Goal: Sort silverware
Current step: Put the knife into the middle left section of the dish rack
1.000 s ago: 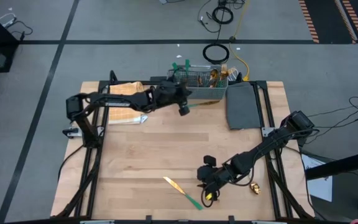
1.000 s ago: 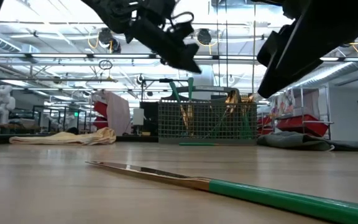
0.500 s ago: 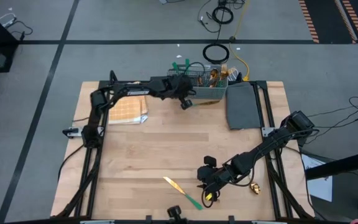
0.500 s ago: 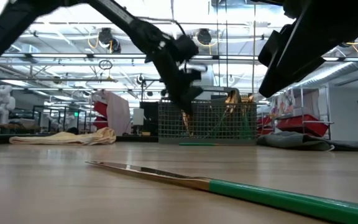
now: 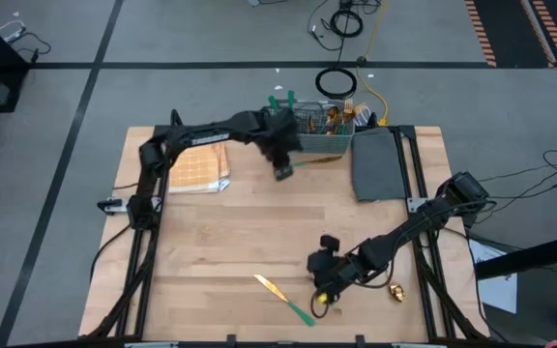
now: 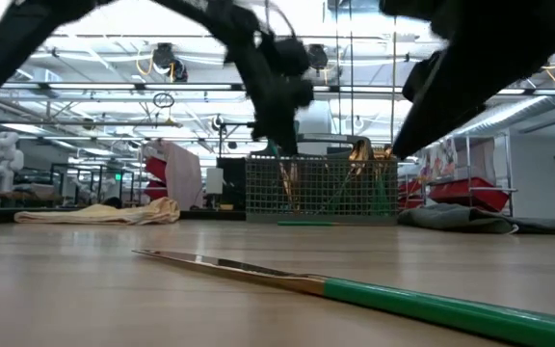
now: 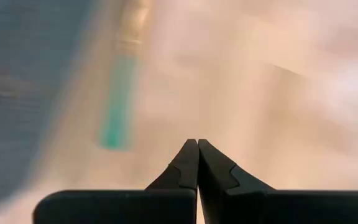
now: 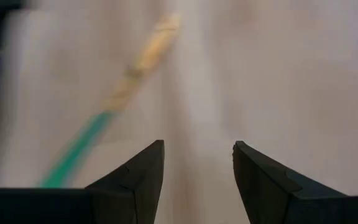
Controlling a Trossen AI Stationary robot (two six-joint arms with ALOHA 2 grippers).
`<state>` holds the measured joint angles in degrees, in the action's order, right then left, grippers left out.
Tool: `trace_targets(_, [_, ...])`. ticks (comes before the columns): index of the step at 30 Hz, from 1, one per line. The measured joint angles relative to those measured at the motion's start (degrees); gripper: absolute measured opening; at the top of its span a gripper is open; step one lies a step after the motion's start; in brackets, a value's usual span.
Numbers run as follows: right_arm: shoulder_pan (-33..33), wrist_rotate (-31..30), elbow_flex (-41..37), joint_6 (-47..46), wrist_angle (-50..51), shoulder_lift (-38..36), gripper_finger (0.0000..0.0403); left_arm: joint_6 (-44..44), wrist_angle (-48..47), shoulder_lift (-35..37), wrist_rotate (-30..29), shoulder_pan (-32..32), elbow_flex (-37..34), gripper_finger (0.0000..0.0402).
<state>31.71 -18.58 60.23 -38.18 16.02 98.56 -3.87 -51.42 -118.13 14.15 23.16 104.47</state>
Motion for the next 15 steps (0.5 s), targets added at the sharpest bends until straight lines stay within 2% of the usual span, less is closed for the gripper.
trace_targets(2, [-1.06,-5.81,0.0,0.03,2.9,0.0,0.018,-1.43,-5.13,3.85,2.78,-3.04,0.0,0.0001])
trace_targets(4, [-2.58,-11.68,0.0,1.05,6.35,-0.22,0.018,-2.53,-8.56,8.5,2.82,-6.63,0.0,0.0])
trace_targets(8, [-8.42,-22.64,0.0,1.73,12.92,-1.03,0.0168,-1.97,-14.3,18.94,-1.94,-14.09,0.0,0.0])
trace_targets(11, [-15.54,-21.97,0.0,3.66,14.53,-1.16,0.0127,2.28,-14.89,27.05,-9.79,-20.27,0.0,0.0])
trace_targets(15, [-25.04,-18.84,0.02,6.38,13.38,0.21,0.0023,7.6,-14.6,37.03,-20.76,-28.57,0.0,0.0])
